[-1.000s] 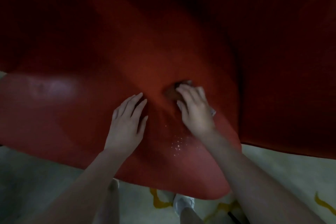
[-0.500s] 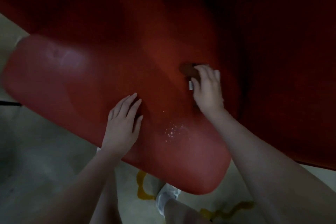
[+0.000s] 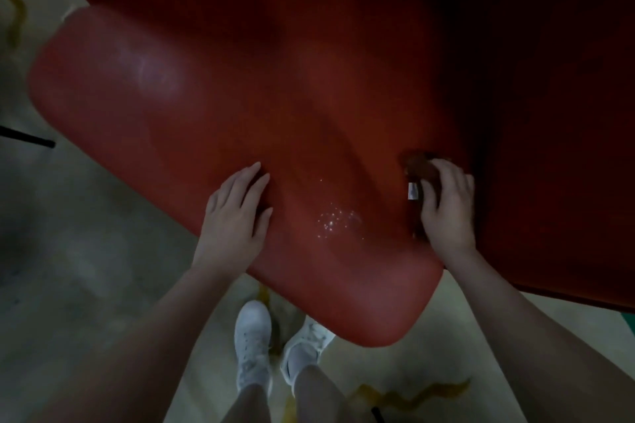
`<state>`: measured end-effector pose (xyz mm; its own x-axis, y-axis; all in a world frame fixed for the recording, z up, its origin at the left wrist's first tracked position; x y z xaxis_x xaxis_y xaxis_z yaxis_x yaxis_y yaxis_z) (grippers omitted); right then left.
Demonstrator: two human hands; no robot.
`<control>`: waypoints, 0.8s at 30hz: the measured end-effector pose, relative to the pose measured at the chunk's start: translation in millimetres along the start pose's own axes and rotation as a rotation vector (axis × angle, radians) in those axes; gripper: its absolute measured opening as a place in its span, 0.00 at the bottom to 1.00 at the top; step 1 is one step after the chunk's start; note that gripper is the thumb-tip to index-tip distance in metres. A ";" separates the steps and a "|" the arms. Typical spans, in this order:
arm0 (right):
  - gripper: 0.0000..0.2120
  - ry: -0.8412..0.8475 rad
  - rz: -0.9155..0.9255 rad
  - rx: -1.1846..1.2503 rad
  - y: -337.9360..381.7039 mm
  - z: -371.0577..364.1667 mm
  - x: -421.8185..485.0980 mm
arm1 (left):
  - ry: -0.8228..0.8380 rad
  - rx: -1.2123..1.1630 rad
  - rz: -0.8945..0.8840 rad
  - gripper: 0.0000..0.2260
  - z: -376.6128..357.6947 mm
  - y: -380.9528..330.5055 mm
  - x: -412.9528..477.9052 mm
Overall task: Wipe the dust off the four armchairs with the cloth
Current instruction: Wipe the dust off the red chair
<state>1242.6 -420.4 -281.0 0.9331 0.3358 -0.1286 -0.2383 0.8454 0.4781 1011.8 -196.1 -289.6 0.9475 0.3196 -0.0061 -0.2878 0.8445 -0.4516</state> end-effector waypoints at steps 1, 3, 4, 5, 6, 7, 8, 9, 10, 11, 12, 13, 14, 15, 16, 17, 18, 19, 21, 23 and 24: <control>0.14 -0.036 -0.037 0.023 1.9 -0.2 2.4 | 0.006 0.002 -0.003 0.22 -2.2 0.0 -7.6; 0.15 -0.098 -0.078 0.053 16.7 -5.2 5.7 | 0.011 0.000 -0.003 0.23 -5.0 0.8 -19.1; 0.15 -0.114 -0.087 0.061 27.0 -8.7 8.1 | 0.008 -0.004 0.000 0.23 -4.8 0.9 -22.5; 0.15 -0.120 -0.079 0.059 37.8 -13.8 8.0 | 0.003 -0.013 -0.004 0.23 -5.0 1.0 -26.1; 0.15 -0.114 -0.050 0.054 50.1 -19.3 7.4 | -0.002 -0.018 -0.010 0.23 -4.6 0.4 -28.6; 0.15 -0.093 -0.003 0.046 64.4 -26.1 3.9 | -0.008 -0.021 -0.019 0.23 -3.7 0.5 -31.0; 0.15 -0.060 0.062 0.034 79.2 -33.2 -1.7 | -0.014 -0.022 -0.026 0.23 -3.0 1.1 -32.5; 0.15 -0.018 0.135 0.017 93.0 -40.2 -10.1 | -0.016 -0.024 -0.031 0.23 -2.8 2.0 -33.5; 0.15 0.025 0.210 -0.004 104.4 -47.0 -20.1 | -0.013 -0.028 -0.033 0.24 -3.3 3.2 -34.3; 0.15 0.066 0.275 -0.025 111.7 -52.4 -30.8 | -0.007 -0.036 -0.034 0.24 -4.7 4.6 -34.5; 0.16 0.101 0.324 -0.044 115.0 -56.3 -42.3 | 0.000 -0.045 -0.035 0.24 -6.1 6.0 -34.7; 0.16 0.126 0.362 -0.063 114.7 -57.9 -53.3 | 0.006 -0.052 -0.036 0.25 -7.0 7.3 -35.0; 0.16 0.141 0.393 -0.081 111.2 -57.7 -62.9 | 0.008 -0.058 -0.039 0.25 -7.8 8.7 -35.2; 0.16 0.150 0.412 -0.094 105.0 -55.7 -70.7 | 0.007 -0.061 -0.045 0.24 -7.8 9.2 -35.2; 0.16 0.155 0.411 -0.098 95.1 -53.0 -75.9 | 0.003 -0.065 -0.050 0.24 -7.8 9.3 -35.6; 0.17 0.149 0.387 -0.094 83.2 -48.8 -78.6 | -0.003 -0.071 -0.052 0.23 -7.8 9.3 -36.0; 0.17 0.123 0.344 -0.087 69.6 -43.3 -78.7 | -0.010 -0.077 -0.049 0.23 -8.0 9.3 -36.6; 0.16 0.077 0.284 -0.082 54.8 -36.7 -77.2 | -0.016 -0.082 -0.044 0.23 -8.3 9.3 -37.3; 0.15 -0.055 0.111 -0.049 22.9 -20.9 -72.0 | -0.028 -0.083 -0.043 0.24 -8.2 8.2 -38.3; 0.14 -0.188 -0.062 0.015 -3.0 -8.3 -74.8 | -0.037 -0.079 -0.047 0.25 -9.1 8.0 -38.9; 0.13 -0.235 -0.121 0.039 -11.6 -5.9 -81.1 | -0.039 -0.077 -0.050 0.25 -10.3 8.1 -39.3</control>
<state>1168.0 -455.0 -281.3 0.9922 0.1239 0.0167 -0.1153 0.8552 0.5053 973.7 -206.2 -302.1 0.9537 0.2961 0.0522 -0.2277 0.8246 -0.5178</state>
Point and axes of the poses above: each hand's wrist, its own x-axis towards the middle knuckle, its own z-axis out of the back of the hand, y = z × x, the point moved 10 cm from there along x, towards the middle knuckle, and after that the axes turned 14 degrees about -z, right-handed, at the moved point
